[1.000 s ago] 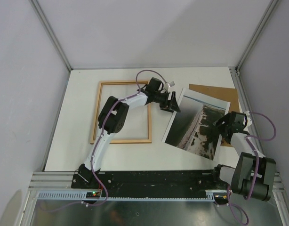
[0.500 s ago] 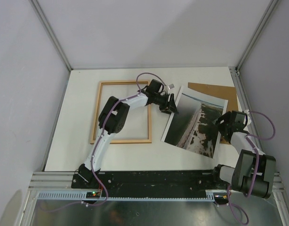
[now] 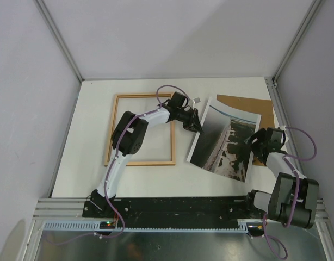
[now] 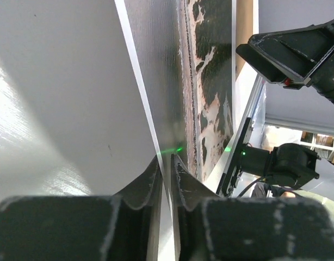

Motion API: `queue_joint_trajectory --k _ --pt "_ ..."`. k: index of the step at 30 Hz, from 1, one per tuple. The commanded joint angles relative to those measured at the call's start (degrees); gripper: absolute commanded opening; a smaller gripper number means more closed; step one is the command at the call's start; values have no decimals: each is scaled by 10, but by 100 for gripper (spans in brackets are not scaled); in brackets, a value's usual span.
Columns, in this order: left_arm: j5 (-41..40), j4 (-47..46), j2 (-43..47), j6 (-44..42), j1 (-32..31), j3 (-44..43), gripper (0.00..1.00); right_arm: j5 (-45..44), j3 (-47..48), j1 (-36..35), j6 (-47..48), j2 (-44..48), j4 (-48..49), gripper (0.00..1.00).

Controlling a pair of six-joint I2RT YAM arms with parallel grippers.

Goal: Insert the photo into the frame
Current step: Pick up the photo from the backboard.

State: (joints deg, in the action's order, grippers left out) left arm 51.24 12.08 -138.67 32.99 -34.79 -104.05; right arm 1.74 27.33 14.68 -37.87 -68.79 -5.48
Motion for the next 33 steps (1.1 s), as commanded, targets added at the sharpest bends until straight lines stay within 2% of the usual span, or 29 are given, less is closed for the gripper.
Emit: queue_joint_trajectory --k 1,3,7,13,17,20,27,33 --pt "3 -2 52 1 0 12 8 9 -9 -15 11 0 -36 82" --pt "-6 -3 64 4 0 17 2 -3 -2 -20 16 11 -52 82" --pt "-36 -3 100 26 6 39 0 -58 43 -48 43 54 -120 82" --pt "-71 -2 193 55 23 87 0 -128 143 -135 60 117 -219 82" --pt "-97 2 267 75 42 131 0 -138 210 -228 56 123 -253 82" --pt "-138 19 317 89 49 162 0 -158 280 -336 48 99 -275 82" --pt "-272 30 429 176 49 266 0 -345 463 -639 31 -19 -346 82" --pt "-329 48 476 218 41 283 0 -484 623 -796 43 -149 -461 81"
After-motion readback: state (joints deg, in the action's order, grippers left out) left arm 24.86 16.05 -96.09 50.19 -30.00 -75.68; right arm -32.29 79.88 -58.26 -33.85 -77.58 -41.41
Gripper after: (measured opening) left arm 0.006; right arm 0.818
